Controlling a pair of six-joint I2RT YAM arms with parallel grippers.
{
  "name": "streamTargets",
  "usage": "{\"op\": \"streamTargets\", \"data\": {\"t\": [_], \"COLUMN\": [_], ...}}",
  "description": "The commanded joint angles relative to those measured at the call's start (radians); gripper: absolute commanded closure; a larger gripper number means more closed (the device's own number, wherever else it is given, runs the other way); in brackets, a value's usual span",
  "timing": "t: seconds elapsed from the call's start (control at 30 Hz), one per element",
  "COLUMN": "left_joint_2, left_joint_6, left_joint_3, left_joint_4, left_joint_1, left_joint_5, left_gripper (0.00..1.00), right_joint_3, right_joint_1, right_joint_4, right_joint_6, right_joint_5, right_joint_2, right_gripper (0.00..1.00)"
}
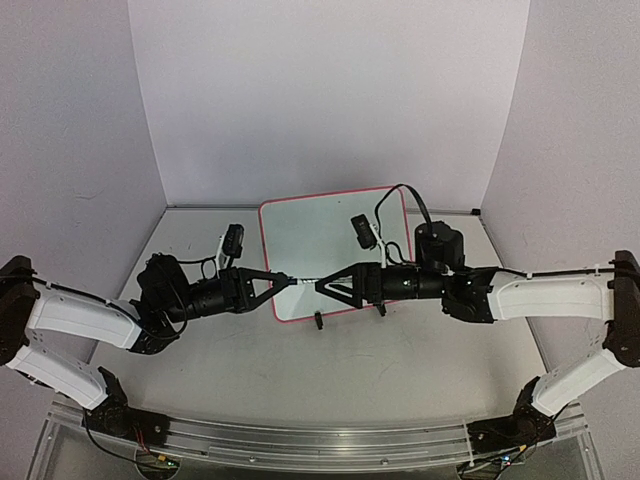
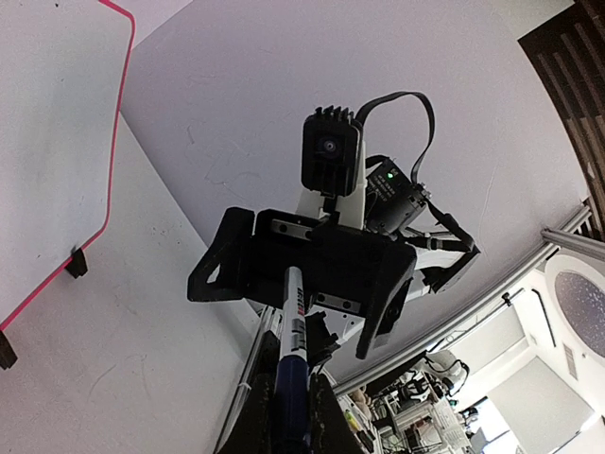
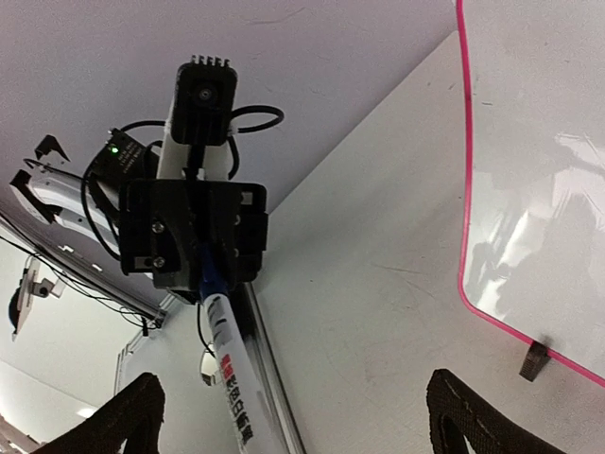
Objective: Write a sentence on the whiteboard
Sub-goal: Pass from the right arm to the left, then open the pen cap from the whiteboard marker.
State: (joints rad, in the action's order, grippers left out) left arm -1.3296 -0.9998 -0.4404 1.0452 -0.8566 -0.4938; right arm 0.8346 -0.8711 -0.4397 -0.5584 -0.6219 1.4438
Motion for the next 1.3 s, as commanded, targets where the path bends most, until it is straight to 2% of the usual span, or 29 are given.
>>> {"op": "streamTargets", "data": {"t": [0.0,0.07,0.3,0.53,1.27], "left_joint_2": [0.019,0.030,0.079,0.060,-0.015], "left_joint_6": [-0.019,-0.017,0.030,0.039,0.032], "left_joint_3": [0.014,0.023,0.001,-0.032,-0.070], "left_joint_4": [0.121,0.128,0.005,-0.055,-0.052], "left_joint_1": [-0.001,-0.001,-0.001,-0.002,-0.016], "left_joint_5": [0.013,0.014,0.019,-0.007,-0.043], "left_gripper": [1.00,1.00,1.00,1.00,1.00], "right_joint_3": [-0.002,-0.002,0.013,0.023,0.042], "right_joint_1": [-0.004,-0.004,-0.003,-0.009,-0.024], "right_joint_4": [-0.266,-0.290,-0.303,-0.303,-0.300], "right_joint_6": [-0.169,-0.196,-0.223,-0.220,-0.213], "right_joint_5": [-0.161,-0.184,-0.218,-0.230,-0.225], "right_joint_2": [0.018,0.023,0.033,0.052,0.061], "right_gripper": [0.11,0.13,0.19,0.25,0.40]}}
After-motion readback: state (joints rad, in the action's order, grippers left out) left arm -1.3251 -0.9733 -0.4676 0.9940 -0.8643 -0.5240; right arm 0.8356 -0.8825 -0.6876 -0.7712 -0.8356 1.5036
